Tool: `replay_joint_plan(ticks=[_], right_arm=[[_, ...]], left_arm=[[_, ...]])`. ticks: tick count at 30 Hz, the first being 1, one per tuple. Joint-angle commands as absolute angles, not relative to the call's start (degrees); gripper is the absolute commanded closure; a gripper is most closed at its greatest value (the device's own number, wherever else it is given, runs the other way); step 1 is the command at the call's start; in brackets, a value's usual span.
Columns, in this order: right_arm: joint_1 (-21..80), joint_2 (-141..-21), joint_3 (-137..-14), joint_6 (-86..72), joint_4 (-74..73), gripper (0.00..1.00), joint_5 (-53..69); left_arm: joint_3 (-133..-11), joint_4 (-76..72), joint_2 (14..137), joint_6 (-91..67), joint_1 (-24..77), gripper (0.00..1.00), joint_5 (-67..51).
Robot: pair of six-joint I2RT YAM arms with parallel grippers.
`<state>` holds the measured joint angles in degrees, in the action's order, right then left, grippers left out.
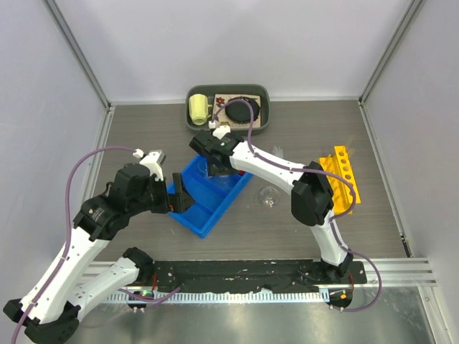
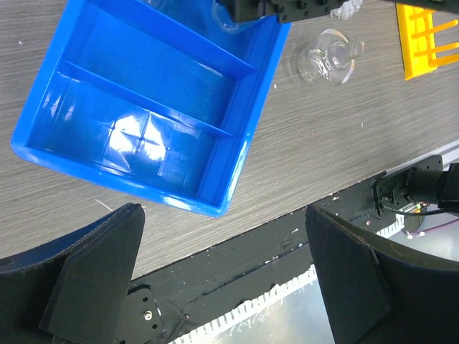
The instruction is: Organize the chemistry lab equipment
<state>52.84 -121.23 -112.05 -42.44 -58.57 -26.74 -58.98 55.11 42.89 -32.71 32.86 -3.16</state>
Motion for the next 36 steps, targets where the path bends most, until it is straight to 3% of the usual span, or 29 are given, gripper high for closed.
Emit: replay_joint_plan(ticks=[1,23,25,30,36], right_arm=[[53.44,-121.73,-113.47,-45.09,-55.81,0.73,-26.98],[52.03,-122.7,-103.8,-48.25,-49.48,0.73,-26.63],[52.03,-122.87,-103.62,-48.25,-49.39,0.7,-26.46],[52.12,-122.26,-104.06,-47.82,-49.74,0.44,-26.02],[52.38,-120.68,-108.27,-46.15,-52.81,0.36,-28.91]], left_arm=[[-59.33,55.55,42.01,-31.9,32.52,0.0,-5.1],[-58.97,57.48,41.84,-30.59,32.52,0.0,-5.1],[-59.06,57.66,41.84,-30.85,32.52,0.0,-5.18],[-59.5,57.83,42.27,-31.29,32.52,0.0,-4.92],[-60.29,58.01,42.45,-31.99,32.52,0.0,-4.57]])
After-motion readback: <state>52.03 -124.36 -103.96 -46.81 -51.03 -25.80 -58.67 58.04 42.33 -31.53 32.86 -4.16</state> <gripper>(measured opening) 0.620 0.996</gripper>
